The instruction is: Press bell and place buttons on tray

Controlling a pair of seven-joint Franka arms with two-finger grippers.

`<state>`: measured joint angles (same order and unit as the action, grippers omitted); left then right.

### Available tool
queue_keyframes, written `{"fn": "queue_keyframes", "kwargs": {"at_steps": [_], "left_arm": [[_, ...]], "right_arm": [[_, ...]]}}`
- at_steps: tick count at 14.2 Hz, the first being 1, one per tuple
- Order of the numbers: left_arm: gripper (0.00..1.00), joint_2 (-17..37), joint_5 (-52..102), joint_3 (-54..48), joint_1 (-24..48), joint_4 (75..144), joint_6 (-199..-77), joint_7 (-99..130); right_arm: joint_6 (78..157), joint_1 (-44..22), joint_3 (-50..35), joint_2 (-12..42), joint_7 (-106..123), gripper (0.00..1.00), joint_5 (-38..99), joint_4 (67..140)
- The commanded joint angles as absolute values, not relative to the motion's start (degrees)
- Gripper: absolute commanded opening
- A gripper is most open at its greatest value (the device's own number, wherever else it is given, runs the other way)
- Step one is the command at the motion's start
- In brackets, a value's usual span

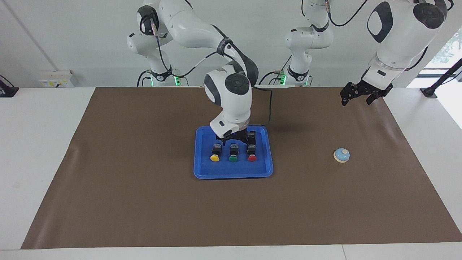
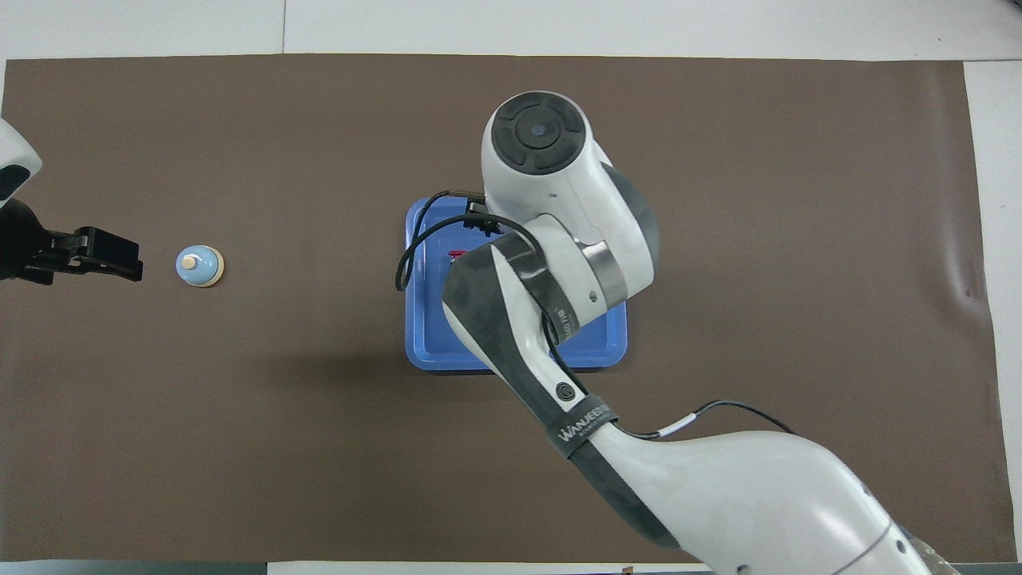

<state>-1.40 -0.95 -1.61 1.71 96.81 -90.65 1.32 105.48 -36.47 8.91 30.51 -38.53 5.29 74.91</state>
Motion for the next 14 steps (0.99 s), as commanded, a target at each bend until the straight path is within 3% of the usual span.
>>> {"fn": "queue_keyframes", "kwargs": {"at_steps": [1, 7, 14], "left_arm": [[1.0, -1.6, -0.7, -1.9, 1.1, 96.7, -90.2, 1.4], [1.0, -1.6, -0.7, -1.9, 1.1, 96.7, -90.2, 1.4], [1.0, -1.6, -0.6, -1.9, 1.1, 96.6, -90.2, 1.4]], "right_arm": [[103.8, -31.3, 8.9, 21.2, -29.3, 1.0, 4.7, 83.2], [95.4, -21.7, 8.9, 9.9, -10.5, 1.0, 0.8, 89.1], [95.2, -14.9, 8.9, -3.2, -1.8, 1.0, -1.5, 101.6]]}}
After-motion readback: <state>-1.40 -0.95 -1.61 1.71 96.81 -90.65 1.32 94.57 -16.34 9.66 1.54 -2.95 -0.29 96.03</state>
